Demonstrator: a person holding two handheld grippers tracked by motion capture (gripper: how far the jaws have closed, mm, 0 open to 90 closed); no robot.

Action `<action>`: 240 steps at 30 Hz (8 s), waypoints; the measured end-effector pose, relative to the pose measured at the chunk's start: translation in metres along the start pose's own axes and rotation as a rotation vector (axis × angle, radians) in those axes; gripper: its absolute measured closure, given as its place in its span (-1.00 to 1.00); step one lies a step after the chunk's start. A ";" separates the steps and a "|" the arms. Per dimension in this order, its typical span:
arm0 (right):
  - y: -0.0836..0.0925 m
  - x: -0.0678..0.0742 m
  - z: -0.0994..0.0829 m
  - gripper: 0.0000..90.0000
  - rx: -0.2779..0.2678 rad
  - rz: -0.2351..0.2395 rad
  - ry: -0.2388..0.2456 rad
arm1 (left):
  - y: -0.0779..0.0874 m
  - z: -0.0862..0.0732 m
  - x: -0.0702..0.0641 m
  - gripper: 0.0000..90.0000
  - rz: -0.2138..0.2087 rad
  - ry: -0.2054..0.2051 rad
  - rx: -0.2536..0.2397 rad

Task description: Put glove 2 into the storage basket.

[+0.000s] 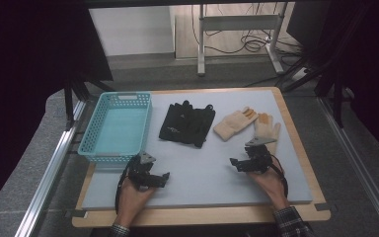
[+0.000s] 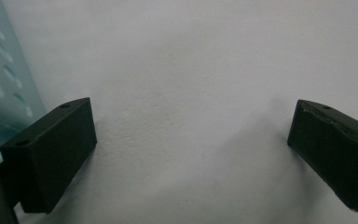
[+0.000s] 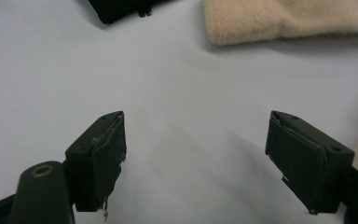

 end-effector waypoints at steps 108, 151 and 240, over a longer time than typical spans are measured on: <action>-0.029 0.085 0.055 0.72 0.058 0.265 0.112 | 0.000 0.000 0.000 -0.97 0.000 0.000 0.000; -0.168 0.041 0.161 -0.14 0.013 0.167 0.086 | 0.000 0.000 0.000 -0.97 -0.003 0.004 -0.002; -0.073 0.075 0.172 0.94 -0.054 0.195 0.117 | 0.000 0.000 0.001 -0.96 0.000 -0.007 0.006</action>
Point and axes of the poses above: each handheld gripper's, and its own axes: y roughly backward along the jaws, z roughly out of its top, x roughly to its left, the point moved 2 cm from there along -y, roughly forward along the jaws, and after that the axes turned 7 degrees about z, right-handed, at the moved point
